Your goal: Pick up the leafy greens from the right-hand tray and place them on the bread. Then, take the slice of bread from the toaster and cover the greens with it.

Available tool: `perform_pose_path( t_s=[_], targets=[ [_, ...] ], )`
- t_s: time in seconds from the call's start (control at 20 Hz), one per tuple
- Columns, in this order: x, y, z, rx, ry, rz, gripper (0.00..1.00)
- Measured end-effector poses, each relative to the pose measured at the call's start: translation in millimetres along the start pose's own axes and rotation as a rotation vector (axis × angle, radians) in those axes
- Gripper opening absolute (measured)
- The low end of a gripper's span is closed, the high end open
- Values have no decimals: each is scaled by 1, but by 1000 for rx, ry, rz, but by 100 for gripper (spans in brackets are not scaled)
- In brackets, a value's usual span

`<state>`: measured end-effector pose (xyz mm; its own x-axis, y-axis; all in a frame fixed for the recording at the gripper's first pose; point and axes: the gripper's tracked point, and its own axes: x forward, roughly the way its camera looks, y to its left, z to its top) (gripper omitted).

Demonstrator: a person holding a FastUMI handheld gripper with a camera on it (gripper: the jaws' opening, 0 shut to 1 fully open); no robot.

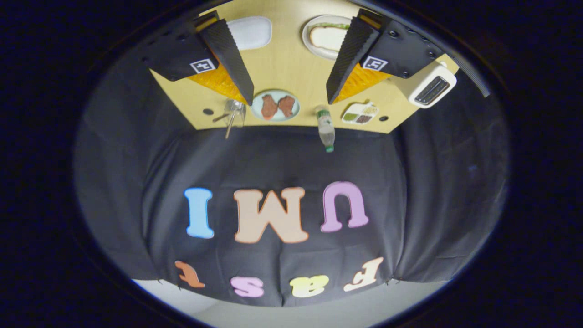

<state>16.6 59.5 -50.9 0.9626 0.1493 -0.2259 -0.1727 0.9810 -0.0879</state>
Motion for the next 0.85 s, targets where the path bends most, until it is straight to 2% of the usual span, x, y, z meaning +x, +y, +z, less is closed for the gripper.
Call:
perform_pose_path(
  t_s=[0.15, 0.3, 0.45, 0.85],
  targets=[
    [-25, 4, 61, 36, -140, 15, 100],
    [-49, 7, 102, 96, -259, 56, 100],
    [-57, 11, 98, 159, -279, 79, 100],
    [-71, -7, 72, 193, -226, 45, 100]
  ],
)
